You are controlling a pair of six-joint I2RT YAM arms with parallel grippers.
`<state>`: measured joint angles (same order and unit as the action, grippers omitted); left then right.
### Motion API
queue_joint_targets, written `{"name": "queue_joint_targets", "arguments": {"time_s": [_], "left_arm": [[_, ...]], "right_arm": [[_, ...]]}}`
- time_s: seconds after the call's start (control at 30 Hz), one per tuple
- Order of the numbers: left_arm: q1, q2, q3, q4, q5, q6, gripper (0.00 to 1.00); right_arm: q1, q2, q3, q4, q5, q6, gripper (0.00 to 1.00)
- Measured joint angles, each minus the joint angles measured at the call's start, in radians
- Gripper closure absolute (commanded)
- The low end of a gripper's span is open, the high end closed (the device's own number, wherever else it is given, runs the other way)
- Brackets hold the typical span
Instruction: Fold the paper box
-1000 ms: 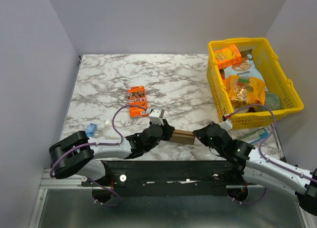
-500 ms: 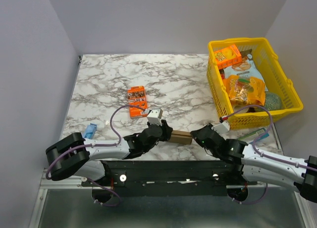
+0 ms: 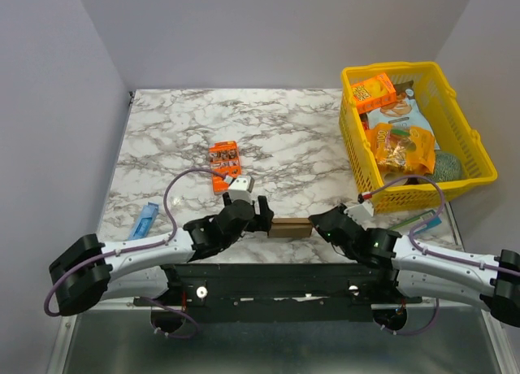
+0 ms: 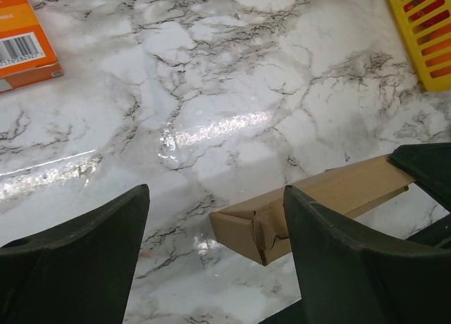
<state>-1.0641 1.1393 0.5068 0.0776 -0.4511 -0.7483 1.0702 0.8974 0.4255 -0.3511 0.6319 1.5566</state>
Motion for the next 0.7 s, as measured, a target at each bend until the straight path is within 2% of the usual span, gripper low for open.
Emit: {"name": "queue_joint_targets", "arguments": {"time_s": [0.23,0.5,0.6,0.7], "left_arm": [[0.043,-0.198,-0.107,-0.011,0.058,-0.078,0.14],[0.078,-0.225,-0.183,0.039,0.147,-0.175,0.18],[0.081,-0.231,-0.2,0.061,0.159,-0.194,0.25],[0.081,-0.235,-0.218,0.094,0.177,-0.211,0.36]], "right_arm": [[0.012,0.038,0.008,0.035,0.0,0.01,1.0],[0.023,0.069,0.017,0.056,0.002,0.014,1.0],[0.024,0.069,0.017,0.056,0.002,0.014,0.99],[0.024,0.069,0.017,0.056,0.002,0.017,1.0]]}}
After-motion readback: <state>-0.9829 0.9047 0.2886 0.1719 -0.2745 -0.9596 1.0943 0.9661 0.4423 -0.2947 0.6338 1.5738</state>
